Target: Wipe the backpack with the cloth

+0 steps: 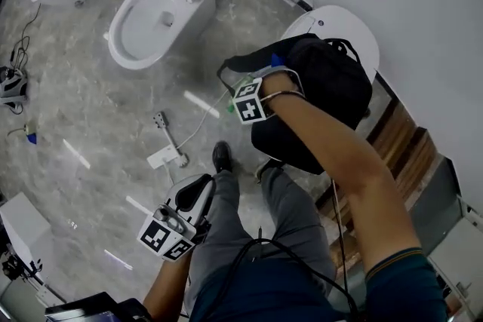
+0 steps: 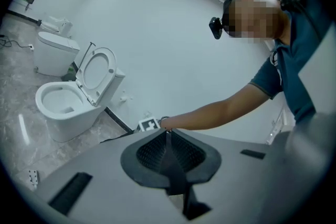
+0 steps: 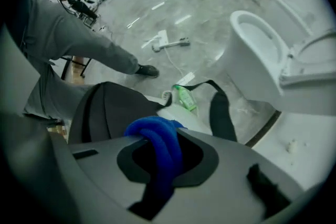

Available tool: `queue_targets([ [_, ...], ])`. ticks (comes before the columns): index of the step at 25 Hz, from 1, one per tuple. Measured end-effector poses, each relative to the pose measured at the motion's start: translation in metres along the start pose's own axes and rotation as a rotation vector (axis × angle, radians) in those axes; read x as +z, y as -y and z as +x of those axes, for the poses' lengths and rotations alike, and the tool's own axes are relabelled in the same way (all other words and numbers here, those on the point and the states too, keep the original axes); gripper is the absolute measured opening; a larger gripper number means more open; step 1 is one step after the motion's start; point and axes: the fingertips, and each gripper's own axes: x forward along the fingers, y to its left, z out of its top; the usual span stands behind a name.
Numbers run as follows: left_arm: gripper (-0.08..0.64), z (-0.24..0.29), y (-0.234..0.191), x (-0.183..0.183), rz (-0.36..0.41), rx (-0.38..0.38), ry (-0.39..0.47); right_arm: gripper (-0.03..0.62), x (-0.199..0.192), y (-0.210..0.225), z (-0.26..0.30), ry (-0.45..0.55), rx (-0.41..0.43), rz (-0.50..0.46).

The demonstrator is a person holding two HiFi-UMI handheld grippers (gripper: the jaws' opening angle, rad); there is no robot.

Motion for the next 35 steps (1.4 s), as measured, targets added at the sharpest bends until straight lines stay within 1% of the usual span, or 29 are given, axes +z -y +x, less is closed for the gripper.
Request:
queue_targets([
  [1, 0.034, -0.002, -0.002, 0.003, 0.0, -0.001, 0.005, 0.04, 0.019, -0.018, 0.009, -0.015, 0.037, -0.015],
  [4, 0.034, -0.011, -0.009, 0.006, -0.005, 0.007, 0.007, 0.04, 0.077, -0.073, 0.021, 0.01, 0.125, 0.023],
  [7, 0.034, -0.016, -0.016, 0.006, -0.017, 0.011, 0.0, 0.04, 0.118, -0.123, 0.028, 0.029, 0.136, -0.018],
  [8, 0.034, -0.017, -0.017, 0.006, -0.018, 0.009, -0.002, 0.04, 0.133, -0.139, 0.028, 0.072, 0.157, -0.018],
  [9, 0.034, -0.017, -0.017, 0.006, -0.017, 0.007, -0.005, 0.04, 0.149, -0.154, 0.023, 0.145, 0.179, 0.005],
  [10, 0.034, -0.016, -0.017, 0.006, -0.017, 0.004, -0.009, 0.04, 0.163, -0.163, 0.015, 0.241, 0.178, 0.054],
  [11, 0.034, -0.015, -0.016, 0.006, -0.016, 0.0, -0.013, 0.04, 0.173, -0.164, 0.004, 0.347, 0.142, 0.128],
  [12, 0.034, -0.013, -0.015, 0.007, -0.015, -0.005, -0.017, 0.04, 0.174, -0.158, -0.01, 0.445, 0.074, 0.223],
  [13, 0.034, -0.01, -0.014, 0.008, -0.013, -0.012, -0.02, 0.04, 0.166, -0.147, -0.024, 0.523, -0.011, 0.333],
  [14, 0.034, -0.007, -0.013, 0.009, -0.01, -0.018, -0.024, 0.04, 0.148, -0.137, -0.034, 0.572, -0.101, 0.447],
  [16, 0.034, -0.002, -0.011, 0.011, -0.003, -0.029, -0.038, 0.04, 0.096, -0.126, -0.045, 0.602, -0.262, 0.654],
  [18, 0.034, 0.005, -0.008, 0.009, 0.004, -0.042, -0.059, 0.04, 0.043, -0.131, -0.052, 0.637, -0.378, 0.818],
  [20, 0.034, 0.016, -0.002, 0.008, 0.013, -0.062, -0.083, 0.04, 0.0, -0.146, -0.059, 0.664, -0.474, 0.932],
  [22, 0.034, 0.03, 0.007, 0.009, 0.027, -0.089, -0.108, 0.04, -0.045, -0.164, -0.06, 0.633, -0.567, 1.041],
  [23, 0.032, 0.037, 0.011, 0.009, 0.034, -0.102, -0.121, 0.04, -0.069, -0.174, -0.057, 0.615, -0.607, 1.124],
  [25, 0.034, 0.05, 0.019, 0.008, 0.046, -0.127, -0.144, 0.04, -0.124, -0.197, -0.048, 0.582, -0.672, 1.349],
  [28, 0.034, 0.069, 0.034, 0.002, 0.058, -0.152, -0.167, 0.04, -0.211, -0.235, -0.029, 0.5, -0.753, 1.704],
  [29, 0.034, 0.074, 0.038, -0.001, 0.061, -0.159, -0.176, 0.04, -0.233, -0.24, -0.028, 0.479, -0.788, 1.776],
  [30, 0.034, 0.08, 0.042, -0.004, 0.064, -0.164, -0.185, 0.04, -0.247, -0.234, -0.033, 0.472, -0.836, 1.779],
  [31, 0.034, 0.084, 0.045, -0.006, 0.066, -0.167, -0.193, 0.04, -0.249, -0.218, -0.043, 0.482, -0.889, 1.703],
  [32, 0.034, 0.089, 0.048, -0.009, 0.067, -0.169, -0.199, 0.04, -0.239, -0.193, -0.058, 0.503, -0.934, 1.566],
  [33, 0.034, 0.093, 0.051, -0.011, 0.067, -0.17, -0.204, 0.04, -0.219, -0.165, -0.073, 0.53, -0.963, 1.4],
  [35, 0.034, 0.1, 0.056, -0.015, 0.069, -0.172, -0.21, 0.04, -0.164, -0.109, -0.098, 0.584, -0.987, 1.078],
])
